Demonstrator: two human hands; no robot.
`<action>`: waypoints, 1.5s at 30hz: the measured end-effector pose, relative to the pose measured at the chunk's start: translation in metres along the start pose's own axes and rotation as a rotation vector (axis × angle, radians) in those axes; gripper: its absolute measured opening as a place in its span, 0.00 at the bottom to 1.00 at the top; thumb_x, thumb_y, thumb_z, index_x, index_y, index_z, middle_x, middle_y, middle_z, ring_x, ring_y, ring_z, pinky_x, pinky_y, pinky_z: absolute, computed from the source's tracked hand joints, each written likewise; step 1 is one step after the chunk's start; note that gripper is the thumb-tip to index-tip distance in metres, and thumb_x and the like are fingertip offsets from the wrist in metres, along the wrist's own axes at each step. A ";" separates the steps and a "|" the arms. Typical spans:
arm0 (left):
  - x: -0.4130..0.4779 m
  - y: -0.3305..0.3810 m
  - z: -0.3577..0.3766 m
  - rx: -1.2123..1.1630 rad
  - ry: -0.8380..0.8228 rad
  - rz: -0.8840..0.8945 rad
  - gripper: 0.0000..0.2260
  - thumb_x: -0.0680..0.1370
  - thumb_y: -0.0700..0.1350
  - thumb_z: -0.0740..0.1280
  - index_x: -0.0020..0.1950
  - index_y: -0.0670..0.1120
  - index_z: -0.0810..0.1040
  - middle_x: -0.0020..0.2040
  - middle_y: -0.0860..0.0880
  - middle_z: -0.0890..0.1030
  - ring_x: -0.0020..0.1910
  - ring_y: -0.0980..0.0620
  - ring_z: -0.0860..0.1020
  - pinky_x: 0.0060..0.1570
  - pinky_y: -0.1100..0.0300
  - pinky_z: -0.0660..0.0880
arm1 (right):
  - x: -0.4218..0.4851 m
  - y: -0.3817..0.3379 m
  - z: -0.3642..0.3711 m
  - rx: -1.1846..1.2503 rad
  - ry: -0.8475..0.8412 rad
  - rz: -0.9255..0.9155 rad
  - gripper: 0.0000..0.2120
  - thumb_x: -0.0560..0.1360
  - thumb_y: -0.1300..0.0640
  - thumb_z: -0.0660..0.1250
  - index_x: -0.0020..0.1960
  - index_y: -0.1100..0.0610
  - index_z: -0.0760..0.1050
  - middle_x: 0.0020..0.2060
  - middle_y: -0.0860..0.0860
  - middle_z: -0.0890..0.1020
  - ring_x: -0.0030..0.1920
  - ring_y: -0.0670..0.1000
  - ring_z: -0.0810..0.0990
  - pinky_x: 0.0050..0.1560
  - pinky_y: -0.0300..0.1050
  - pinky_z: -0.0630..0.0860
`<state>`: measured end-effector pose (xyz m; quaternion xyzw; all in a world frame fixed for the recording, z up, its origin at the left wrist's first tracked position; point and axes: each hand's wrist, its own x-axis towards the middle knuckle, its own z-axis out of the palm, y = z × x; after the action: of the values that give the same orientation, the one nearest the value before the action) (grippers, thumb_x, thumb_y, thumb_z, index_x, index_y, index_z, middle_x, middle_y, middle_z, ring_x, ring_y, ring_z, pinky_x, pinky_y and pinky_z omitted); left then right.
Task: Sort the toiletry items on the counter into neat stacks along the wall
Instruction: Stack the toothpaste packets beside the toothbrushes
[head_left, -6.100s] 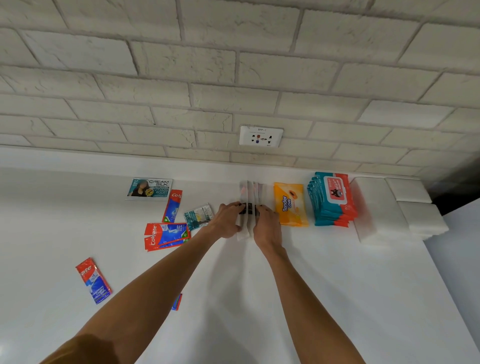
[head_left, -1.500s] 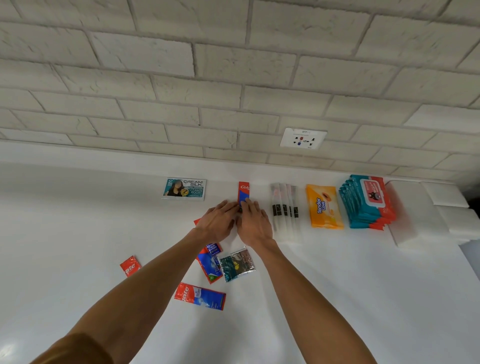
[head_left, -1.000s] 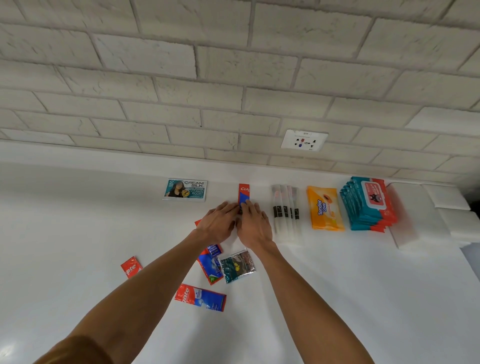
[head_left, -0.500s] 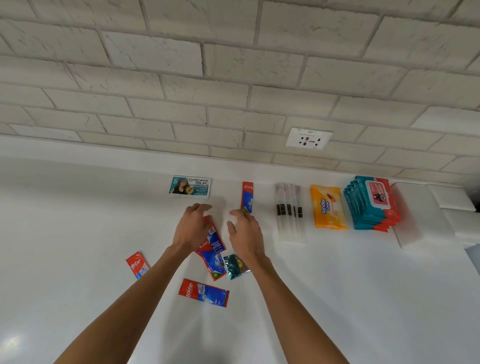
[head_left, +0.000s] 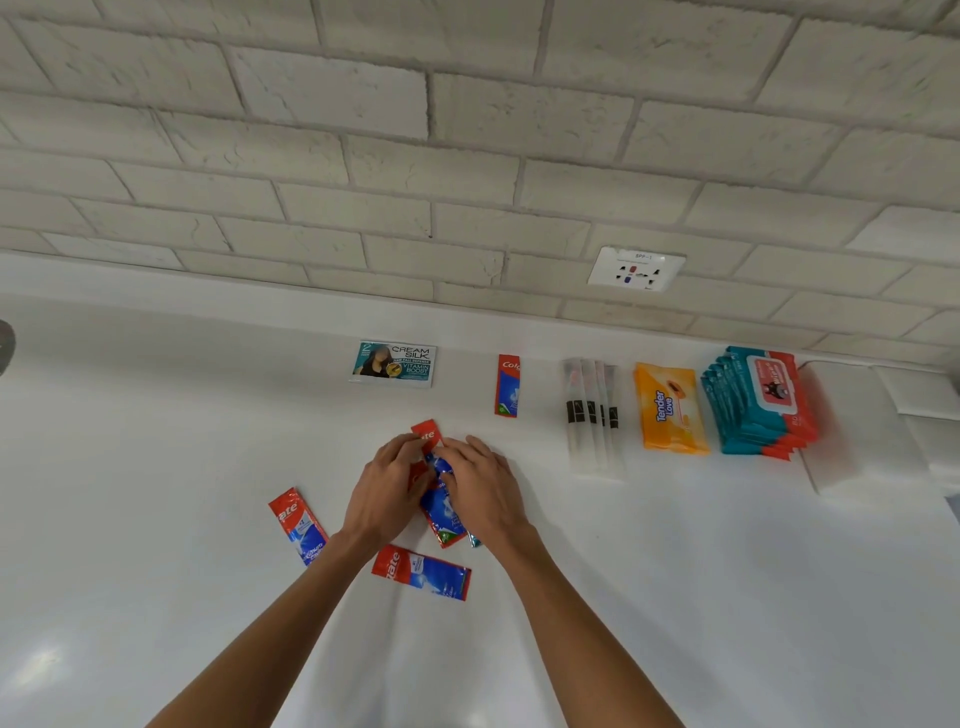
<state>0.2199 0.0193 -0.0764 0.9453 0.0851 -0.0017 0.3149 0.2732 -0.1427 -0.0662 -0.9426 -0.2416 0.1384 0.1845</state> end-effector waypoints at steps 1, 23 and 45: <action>0.000 0.000 0.000 -0.007 0.000 -0.004 0.22 0.82 0.53 0.66 0.75 0.48 0.71 0.75 0.48 0.72 0.70 0.49 0.75 0.65 0.51 0.78 | -0.001 0.001 0.000 -0.005 0.006 0.000 0.29 0.83 0.46 0.66 0.82 0.51 0.64 0.81 0.50 0.67 0.82 0.53 0.60 0.81 0.53 0.59; 0.024 0.042 0.032 0.350 -0.308 0.382 0.29 0.84 0.58 0.61 0.83 0.54 0.57 0.84 0.54 0.54 0.83 0.48 0.48 0.80 0.45 0.54 | -0.054 0.060 0.008 0.062 0.081 0.119 0.33 0.87 0.52 0.60 0.86 0.51 0.47 0.85 0.49 0.53 0.84 0.51 0.52 0.82 0.54 0.60; 0.101 0.078 0.035 0.282 -0.207 0.262 0.30 0.82 0.50 0.65 0.82 0.48 0.58 0.83 0.50 0.59 0.82 0.48 0.57 0.78 0.47 0.62 | 0.009 0.078 -0.038 -0.232 0.153 0.207 0.37 0.81 0.62 0.68 0.83 0.65 0.53 0.81 0.63 0.60 0.77 0.59 0.68 0.76 0.50 0.68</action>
<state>0.3339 -0.0468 -0.0644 0.9778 -0.0722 -0.0696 0.1842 0.3255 -0.2128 -0.0658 -0.9852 -0.1428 0.0558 0.0771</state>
